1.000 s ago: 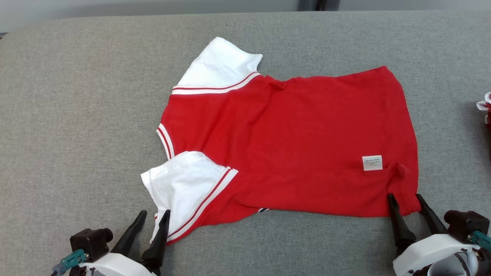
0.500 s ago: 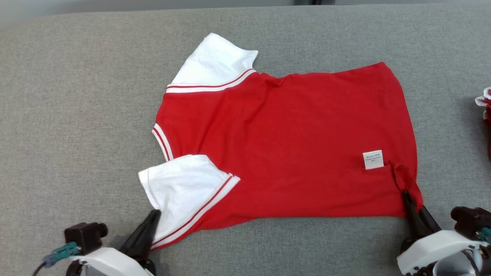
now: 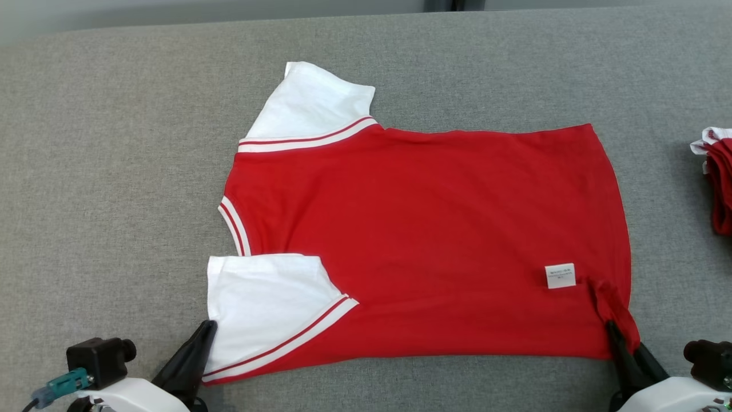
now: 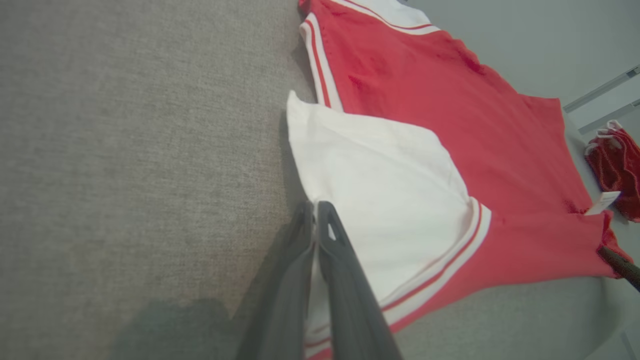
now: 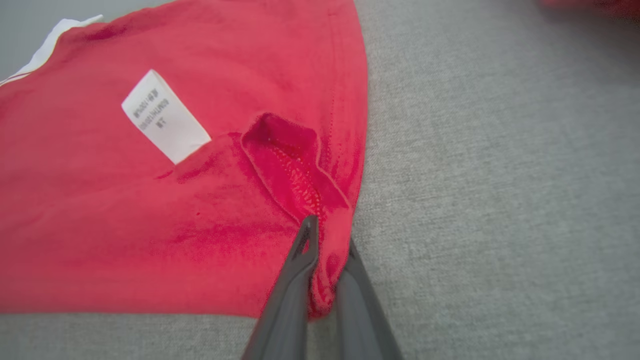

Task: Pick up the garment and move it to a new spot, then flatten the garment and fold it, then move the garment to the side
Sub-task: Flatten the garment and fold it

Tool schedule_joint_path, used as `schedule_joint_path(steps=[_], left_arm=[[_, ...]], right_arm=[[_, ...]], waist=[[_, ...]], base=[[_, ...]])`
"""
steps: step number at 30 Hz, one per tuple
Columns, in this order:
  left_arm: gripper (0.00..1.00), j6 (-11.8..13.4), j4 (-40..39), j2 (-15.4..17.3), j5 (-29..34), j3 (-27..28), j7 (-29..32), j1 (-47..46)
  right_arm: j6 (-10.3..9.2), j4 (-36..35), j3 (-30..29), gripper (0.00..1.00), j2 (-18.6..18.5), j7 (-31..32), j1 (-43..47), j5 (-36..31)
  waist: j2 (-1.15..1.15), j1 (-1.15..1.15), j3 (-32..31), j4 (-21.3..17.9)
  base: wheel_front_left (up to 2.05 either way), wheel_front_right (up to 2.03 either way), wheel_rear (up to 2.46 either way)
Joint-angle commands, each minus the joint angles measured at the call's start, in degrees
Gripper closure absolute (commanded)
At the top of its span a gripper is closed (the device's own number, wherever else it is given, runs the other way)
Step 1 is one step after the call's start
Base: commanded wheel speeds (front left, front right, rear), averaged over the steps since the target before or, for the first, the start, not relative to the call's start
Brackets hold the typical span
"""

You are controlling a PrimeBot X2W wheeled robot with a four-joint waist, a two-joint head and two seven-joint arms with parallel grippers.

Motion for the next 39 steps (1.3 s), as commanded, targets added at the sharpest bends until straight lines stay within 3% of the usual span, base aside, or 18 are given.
schedule_joint_path(steps=[1, 6, 14, 21, 26, 31, 39], left_arm=[[0.0, 0.62, 0.31, 1.04, 2.14, -0.12, -0.69, -0.82], [0.0, 2.56, 0.1, -0.9, 4.09, 1.56, -6.24, -2.74], [0.0, 6.08, -2.81, 0.18, 11.49, 4.84, -16.0, -8.36], [0.0, 8.44, -5.06, 0.89, 15.97, 3.46, -16.62, -10.82], [0.0, 8.74, -5.46, 1.02, 16.38, 3.08, -16.3, -11.53], [0.0, 6.64, -4.65, 2.15, 16.34, 2.03, -14.79, -17.74], [0.0, -1.39, 9.33, 2.92, 11.8, -2.01, -5.58, -39.17]], right_arm=[[-0.12, 0.1, -0.2, 0.0, -0.37, -0.67, -0.36, 0.06], [-0.07, -2.69, -0.97, 0.0, -0.32, -3.44, -2.25, -2.4], [-0.07, -10.64, -2.29, 0.0, -0.31, -6.79, -7.2, -7.11], [-0.07, -13.8, -1.18, 0.0, -0.32, -6.09, -9.14, -8.26], [-0.07, -14.35, -0.73, 0.0, -0.31, -6.05, -9.64, -7.64], [-0.07, -14.64, -0.14, 0.0, -0.31, -6.51, -10.86, -7.1], [-0.07, -13.2, 2.89, 0.0, -0.32, -7.64, -14.08, -5.95]], waist=[[0.0, 0.0, -0.08, -0.16], [0.0, 0.0, -0.47, -0.51], [0.0, 0.0, -1.36, -0.05], [0.0, 0.0, -1.73, 0.39], [0.0, 0.0, -0.83, 0.17], [0.0, 0.0, 1.64, -0.09], [0.0, 0.0, 7.27, -3.73]], base=[[0.0, 0.0, 0.0], [0.0, 0.0, 0.0], [0.0, 0.0, 0.0], [0.0, 0.0, 0.0], [0.0, 0.0, 0.0], [0.0, 0.0, 0.0], [0.0, 0.0, 0.0]])
